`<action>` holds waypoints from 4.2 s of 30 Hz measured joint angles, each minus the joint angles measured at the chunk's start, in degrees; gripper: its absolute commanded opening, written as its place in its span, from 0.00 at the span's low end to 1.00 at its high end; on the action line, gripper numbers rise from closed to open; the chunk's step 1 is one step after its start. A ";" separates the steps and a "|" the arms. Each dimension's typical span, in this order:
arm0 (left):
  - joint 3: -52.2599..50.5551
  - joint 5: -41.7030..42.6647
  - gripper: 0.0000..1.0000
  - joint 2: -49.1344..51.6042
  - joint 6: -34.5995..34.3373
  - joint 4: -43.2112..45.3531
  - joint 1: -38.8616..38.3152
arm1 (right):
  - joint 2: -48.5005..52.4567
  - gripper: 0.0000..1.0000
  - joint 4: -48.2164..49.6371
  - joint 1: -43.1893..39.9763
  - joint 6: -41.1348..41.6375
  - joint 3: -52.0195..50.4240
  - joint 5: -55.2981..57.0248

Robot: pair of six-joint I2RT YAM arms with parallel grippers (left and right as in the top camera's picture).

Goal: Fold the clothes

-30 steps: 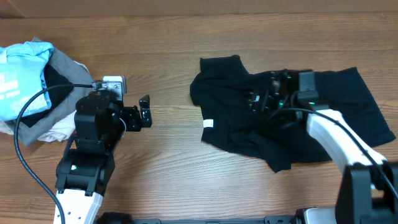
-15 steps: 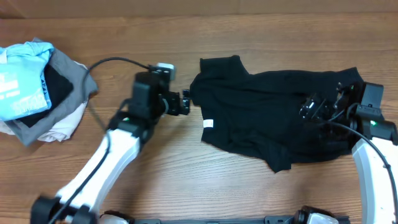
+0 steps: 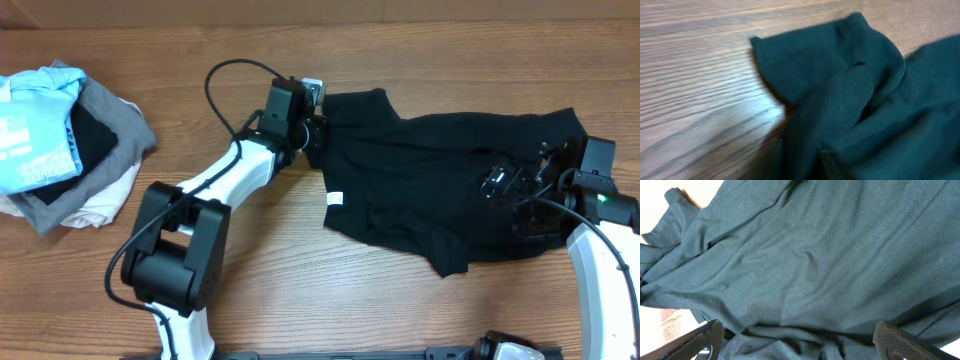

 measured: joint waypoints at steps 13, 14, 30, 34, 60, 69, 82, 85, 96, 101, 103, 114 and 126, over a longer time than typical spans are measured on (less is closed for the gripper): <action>11.32 -0.63 0.04 1.62 -1.20 -0.46 4.24 | 0.00 1.00 -0.35 0.00 -0.02 0.00 1.53; 13.79 -1.81 0.04 1.62 -1.53 -0.33 5.60 | 0.00 1.00 -0.33 0.00 0.00 0.00 1.51; 26.12 -6.12 1.00 1.49 -4.07 -35.85 18.29 | 0.00 1.00 -0.63 0.00 0.02 0.00 1.51; 26.12 -5.90 1.00 1.49 -4.39 -42.53 17.92 | 0.00 1.00 -0.74 0.00 -0.07 0.00 1.53; 14.69 -4.96 0.70 4.61 -23.76 -27.10 10.80 | 0.00 1.00 -1.62 0.00 -1.51 0.00 1.51; 14.49 -5.49 0.70 8.92 -26.29 -21.07 10.78 | 0.00 1.00 -2.21 0.00 -2.34 0.00 1.53; 18.27 -7.89 0.50 8.55 -23.91 -25.62 12.02 | 0.00 1.00 -2.23 0.00 -2.82 0.00 1.53; 18.27 -8.41 0.22 8.48 -23.69 -25.40 12.02 | 0.00 1.00 -2.23 0.00 -2.82 0.00 1.53; 18.71 -8.94 0.04 8.37 -23.74 -30.27 12.63 | 0.00 1.00 -2.25 0.02 -2.97 0.00 1.51; 19.19 -8.35 0.04 7.67 -23.58 -49.57 13.88 | 0.04 0.99 -4.22 0.00 -2.97 0.00 1.51; 19.17 -8.26 0.04 7.17 -22.71 -59.12 14.86 | 0.55 0.98 -5.29 0.00 -2.95 0.00 1.49; 19.17 -9.53 0.04 6.43 -14.45 -78.20 18.38 | 15.08 0.87 1.31 5.33 -2.62 0.00 0.74; 18.99 -11.21 0.04 6.40 -13.33 -78.34 18.36 | 22.36 0.78 9.55 9.44 3.56 0.00 0.46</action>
